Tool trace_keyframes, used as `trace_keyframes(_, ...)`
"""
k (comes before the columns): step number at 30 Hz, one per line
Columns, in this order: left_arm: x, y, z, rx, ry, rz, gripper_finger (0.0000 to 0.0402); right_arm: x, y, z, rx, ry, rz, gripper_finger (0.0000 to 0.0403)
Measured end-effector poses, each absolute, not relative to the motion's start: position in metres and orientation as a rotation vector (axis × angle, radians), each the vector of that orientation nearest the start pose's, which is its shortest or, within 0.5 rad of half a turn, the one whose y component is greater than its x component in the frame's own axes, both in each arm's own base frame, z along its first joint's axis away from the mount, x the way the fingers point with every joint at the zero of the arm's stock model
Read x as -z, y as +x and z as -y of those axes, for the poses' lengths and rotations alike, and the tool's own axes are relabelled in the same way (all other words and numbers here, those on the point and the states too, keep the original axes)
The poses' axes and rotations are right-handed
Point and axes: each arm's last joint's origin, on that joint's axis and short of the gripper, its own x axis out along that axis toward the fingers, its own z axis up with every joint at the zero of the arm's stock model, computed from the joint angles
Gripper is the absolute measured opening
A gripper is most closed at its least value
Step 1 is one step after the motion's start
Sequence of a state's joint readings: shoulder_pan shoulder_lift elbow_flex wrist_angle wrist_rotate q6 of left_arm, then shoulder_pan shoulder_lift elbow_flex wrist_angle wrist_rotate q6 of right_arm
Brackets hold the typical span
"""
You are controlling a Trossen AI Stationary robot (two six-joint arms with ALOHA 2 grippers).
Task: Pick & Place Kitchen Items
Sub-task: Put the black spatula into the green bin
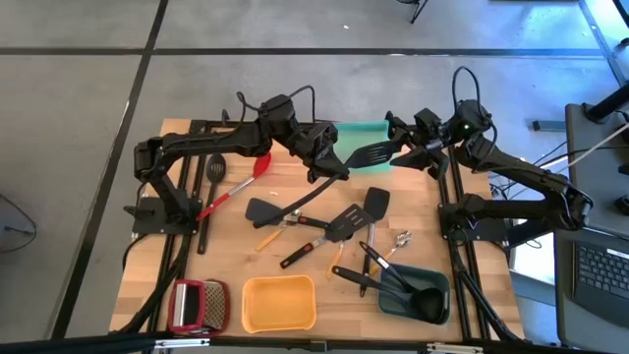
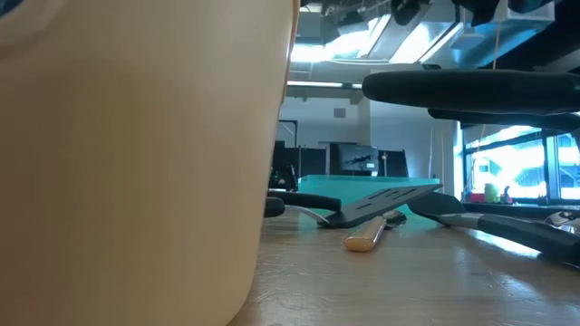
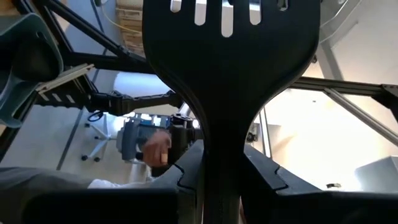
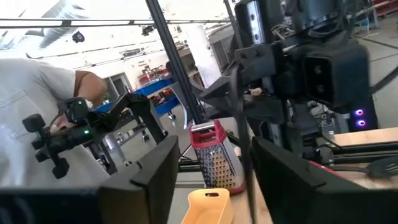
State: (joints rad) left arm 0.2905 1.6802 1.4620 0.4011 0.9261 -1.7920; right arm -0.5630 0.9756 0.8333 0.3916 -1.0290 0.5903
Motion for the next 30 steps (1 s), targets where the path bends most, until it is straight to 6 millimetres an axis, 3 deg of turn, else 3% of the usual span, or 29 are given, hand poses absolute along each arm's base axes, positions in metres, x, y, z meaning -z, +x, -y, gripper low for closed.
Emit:
trace_keyframes(6,-0.387,0.375,-0.088,0.593,-1.609,-0.470,0.0058,-0.367,0.189,0.084,-0.471,0.379,0.055,0.0158)
trace_keyframes(18,-0.384,0.377,-0.088,0.605,-1.574,-0.478,0.0058,-0.351,0.214,0.081,-0.455,0.473,-0.002,0.0147)
trace_keyframes(22,-0.384,0.377,-0.088,0.603,-1.570,-0.473,0.0058,-0.348,0.218,0.082,-0.433,0.535,-0.018,0.0103)
trace_keyframes(26,-0.384,0.377,-0.088,0.604,-1.576,-0.479,0.0058,-0.349,0.218,0.083,-0.425,0.565,-0.017,0.0025)
trace_keyframes(30,-0.383,0.376,-0.087,0.616,-1.579,-0.503,0.0085,-0.349,0.218,0.083,-0.416,0.588,-0.015,0.0010)
